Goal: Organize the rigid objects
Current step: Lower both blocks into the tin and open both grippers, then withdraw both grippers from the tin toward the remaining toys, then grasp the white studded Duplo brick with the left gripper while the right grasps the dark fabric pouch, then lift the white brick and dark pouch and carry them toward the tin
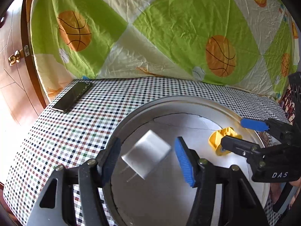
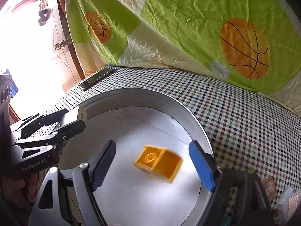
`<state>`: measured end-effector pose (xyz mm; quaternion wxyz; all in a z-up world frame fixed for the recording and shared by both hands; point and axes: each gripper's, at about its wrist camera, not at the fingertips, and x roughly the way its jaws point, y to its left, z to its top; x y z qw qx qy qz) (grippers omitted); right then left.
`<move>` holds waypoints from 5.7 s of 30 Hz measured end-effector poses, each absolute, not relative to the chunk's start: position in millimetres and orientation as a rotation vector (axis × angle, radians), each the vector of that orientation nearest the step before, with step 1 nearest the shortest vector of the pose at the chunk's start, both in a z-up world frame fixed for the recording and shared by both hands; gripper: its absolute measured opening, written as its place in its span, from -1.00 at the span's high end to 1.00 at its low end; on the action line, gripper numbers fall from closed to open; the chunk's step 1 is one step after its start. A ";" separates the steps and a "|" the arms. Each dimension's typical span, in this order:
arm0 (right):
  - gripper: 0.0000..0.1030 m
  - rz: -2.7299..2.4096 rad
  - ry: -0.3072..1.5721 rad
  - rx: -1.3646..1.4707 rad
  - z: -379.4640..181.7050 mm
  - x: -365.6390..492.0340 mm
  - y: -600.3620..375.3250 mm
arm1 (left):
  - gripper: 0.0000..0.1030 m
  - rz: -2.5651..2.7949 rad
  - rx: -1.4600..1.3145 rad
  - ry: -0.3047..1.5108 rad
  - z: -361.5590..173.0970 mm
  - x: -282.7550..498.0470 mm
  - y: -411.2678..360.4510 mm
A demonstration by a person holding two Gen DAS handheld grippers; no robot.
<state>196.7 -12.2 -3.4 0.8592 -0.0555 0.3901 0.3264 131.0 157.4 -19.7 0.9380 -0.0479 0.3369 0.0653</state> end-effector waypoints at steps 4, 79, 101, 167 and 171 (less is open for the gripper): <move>-0.70 0.688 0.768 -0.090 7.6 184.2 -27.4 | -0.37 0.160 -0.089 0.640 -10.9 120.4 156.4; -0.04 0.272 0.554 0.090 -16.5 97.7 -267.3 | 0.20 -0.244 -0.078 0.530 -53.4 67.6 -68.5; -0.04 0.236 0.257 0.180 6.1 66.9 -277.3 | 0.20 -0.204 -0.102 0.348 -41.6 39.1 -59.9; -0.05 0.364 0.196 0.065 10.4 46.5 -200.5 | 0.20 -0.006 -0.130 0.201 -35.1 9.2 -11.3; -0.05 0.371 0.193 0.061 10.6 45.2 -196.2 | 0.20 -0.003 -0.132 0.198 -34.9 9.0 -7.9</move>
